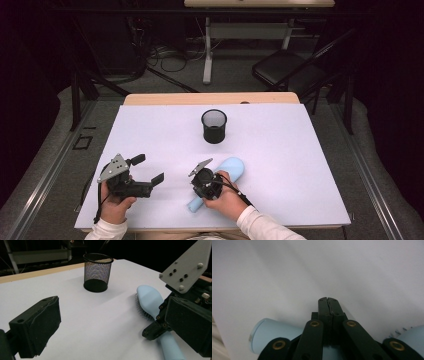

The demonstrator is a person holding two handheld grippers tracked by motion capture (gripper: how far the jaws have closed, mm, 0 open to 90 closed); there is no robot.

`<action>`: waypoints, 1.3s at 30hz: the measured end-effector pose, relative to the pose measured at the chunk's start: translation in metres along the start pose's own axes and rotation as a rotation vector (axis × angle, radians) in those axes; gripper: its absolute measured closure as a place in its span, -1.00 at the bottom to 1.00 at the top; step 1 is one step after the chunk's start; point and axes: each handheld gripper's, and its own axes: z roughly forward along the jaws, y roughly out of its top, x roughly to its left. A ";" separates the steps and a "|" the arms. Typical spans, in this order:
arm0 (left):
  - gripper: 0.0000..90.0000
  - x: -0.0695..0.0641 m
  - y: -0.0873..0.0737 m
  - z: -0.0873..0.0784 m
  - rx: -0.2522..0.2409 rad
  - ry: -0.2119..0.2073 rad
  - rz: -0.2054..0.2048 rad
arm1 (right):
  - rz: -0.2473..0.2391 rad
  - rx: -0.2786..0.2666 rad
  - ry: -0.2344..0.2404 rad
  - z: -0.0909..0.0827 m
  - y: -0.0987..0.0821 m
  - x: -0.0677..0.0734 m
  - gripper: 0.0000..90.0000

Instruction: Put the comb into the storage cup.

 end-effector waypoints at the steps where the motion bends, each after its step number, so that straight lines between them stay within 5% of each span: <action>1: -0.99 0.000 0.000 0.000 0.000 0.000 -0.001 | -0.011 -0.004 0.002 -0.001 -0.002 0.001 1.00; 15: -0.99 -0.001 0.000 0.000 0.003 0.004 0.000 | -0.036 0.000 -0.020 -0.020 -0.029 0.007 1.00; 39: -0.99 -0.001 0.000 0.000 0.001 0.014 0.006 | 0.053 -0.024 -0.064 -0.052 -0.071 -0.019 1.00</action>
